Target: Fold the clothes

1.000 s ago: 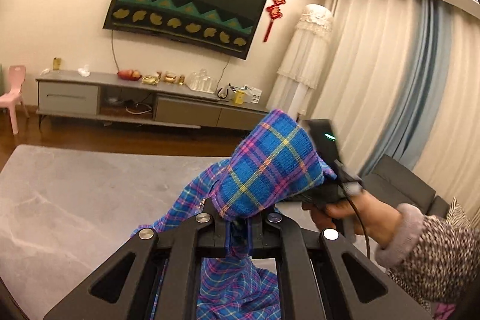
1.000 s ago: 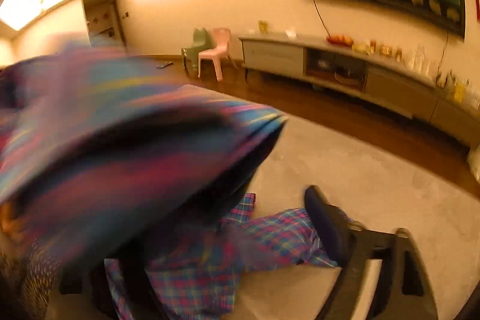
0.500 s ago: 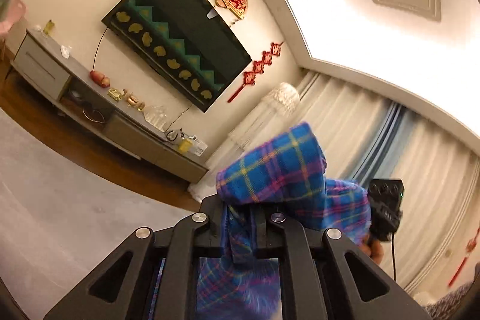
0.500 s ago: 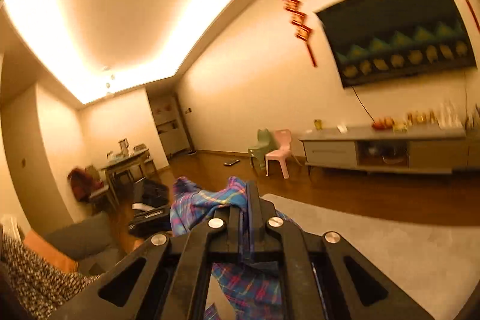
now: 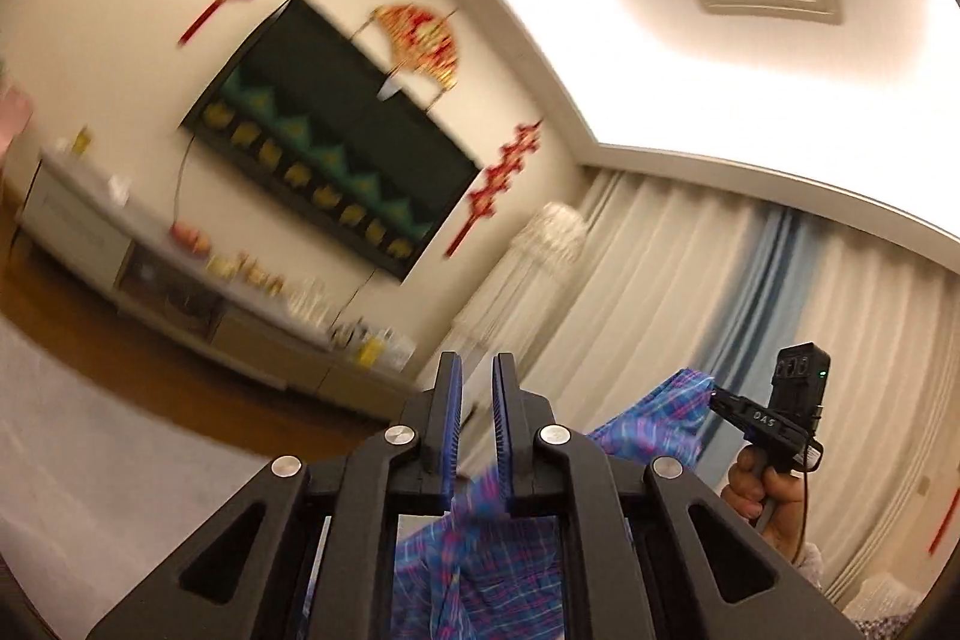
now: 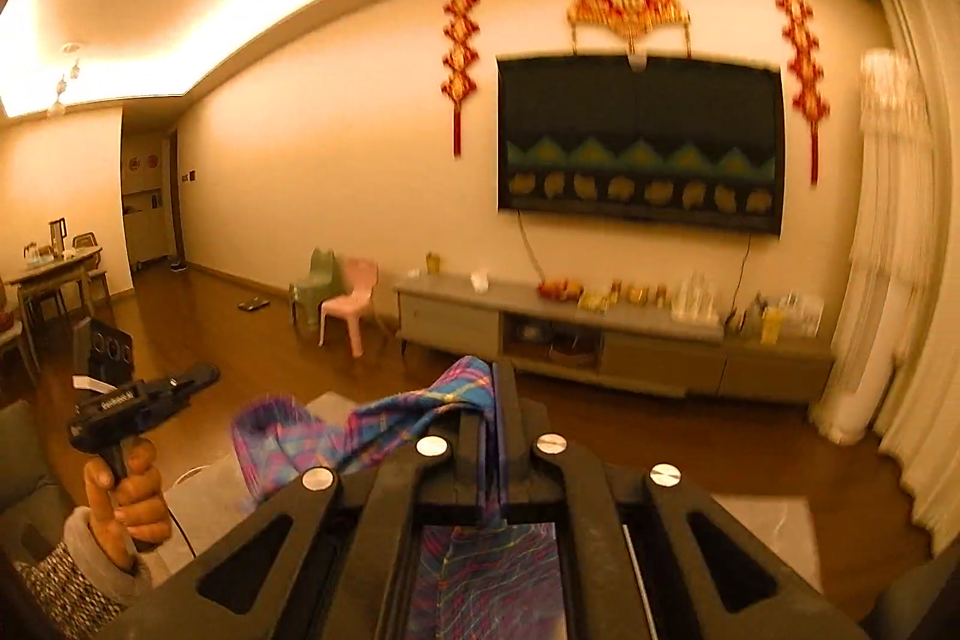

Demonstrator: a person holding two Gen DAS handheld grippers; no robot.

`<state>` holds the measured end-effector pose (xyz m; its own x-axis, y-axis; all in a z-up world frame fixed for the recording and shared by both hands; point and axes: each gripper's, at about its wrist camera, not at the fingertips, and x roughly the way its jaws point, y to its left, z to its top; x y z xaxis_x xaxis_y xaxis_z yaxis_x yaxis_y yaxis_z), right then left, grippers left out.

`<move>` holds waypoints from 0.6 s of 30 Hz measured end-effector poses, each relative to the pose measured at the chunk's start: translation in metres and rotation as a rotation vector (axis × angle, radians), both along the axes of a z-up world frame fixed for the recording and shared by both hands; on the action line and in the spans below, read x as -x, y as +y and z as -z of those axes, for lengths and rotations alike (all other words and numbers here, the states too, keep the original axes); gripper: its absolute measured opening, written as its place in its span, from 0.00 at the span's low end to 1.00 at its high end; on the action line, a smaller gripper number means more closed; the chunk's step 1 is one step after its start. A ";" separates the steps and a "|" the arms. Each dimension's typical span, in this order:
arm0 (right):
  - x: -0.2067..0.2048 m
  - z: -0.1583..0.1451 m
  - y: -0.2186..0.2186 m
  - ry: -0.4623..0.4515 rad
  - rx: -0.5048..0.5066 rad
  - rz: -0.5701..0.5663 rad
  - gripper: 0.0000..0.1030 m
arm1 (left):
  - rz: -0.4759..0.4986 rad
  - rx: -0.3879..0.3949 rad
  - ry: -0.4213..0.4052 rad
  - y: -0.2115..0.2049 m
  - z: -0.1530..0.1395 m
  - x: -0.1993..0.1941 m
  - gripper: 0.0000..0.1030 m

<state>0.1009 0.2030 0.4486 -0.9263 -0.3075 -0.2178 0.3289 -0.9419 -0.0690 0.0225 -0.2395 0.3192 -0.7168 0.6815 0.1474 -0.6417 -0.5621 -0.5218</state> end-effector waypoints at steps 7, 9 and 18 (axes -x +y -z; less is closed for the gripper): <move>-0.017 -0.019 -0.009 0.052 -0.178 0.069 0.03 | 0.010 0.130 0.041 0.060 0.020 -0.074 0.75; -0.007 -0.013 -0.007 0.030 -0.206 0.091 0.03 | 0.004 0.182 0.033 0.091 0.061 -0.090 0.81; -0.007 0.004 0.022 -0.009 -0.162 0.074 0.03 | -0.123 0.437 -0.064 0.170 0.126 -0.062 0.82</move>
